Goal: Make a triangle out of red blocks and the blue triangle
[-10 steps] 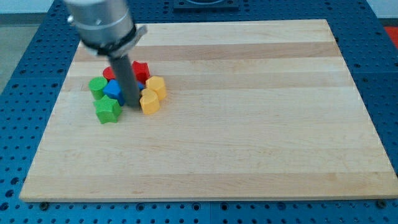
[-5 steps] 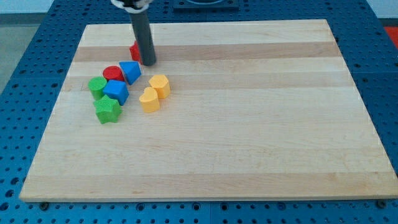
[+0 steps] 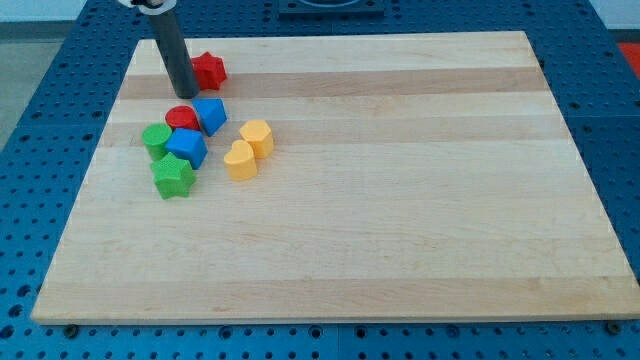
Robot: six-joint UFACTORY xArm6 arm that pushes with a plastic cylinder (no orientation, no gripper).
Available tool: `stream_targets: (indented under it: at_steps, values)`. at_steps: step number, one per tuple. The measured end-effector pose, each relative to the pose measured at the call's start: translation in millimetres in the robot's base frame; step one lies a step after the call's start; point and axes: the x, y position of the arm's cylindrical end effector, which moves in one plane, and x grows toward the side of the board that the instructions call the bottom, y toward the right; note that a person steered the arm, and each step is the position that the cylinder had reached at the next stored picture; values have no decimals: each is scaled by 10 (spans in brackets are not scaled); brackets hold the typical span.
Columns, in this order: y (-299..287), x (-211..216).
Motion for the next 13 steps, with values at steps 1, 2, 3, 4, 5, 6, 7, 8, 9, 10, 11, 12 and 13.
stream_targets:
  at_steps: [1, 2, 3, 4, 5, 6, 7, 8, 9, 10, 11, 12, 13]
  values:
    - [0, 159]
    - [145, 218]
    - [475, 330]
    - [488, 330]
    - [488, 285]
    - [488, 285]
    - [824, -140]
    - [1442, -586]
    - [1977, -70]
    - [2146, 372]
    - [1937, 675]
    - [1361, 1453]
    - [1334, 1468]
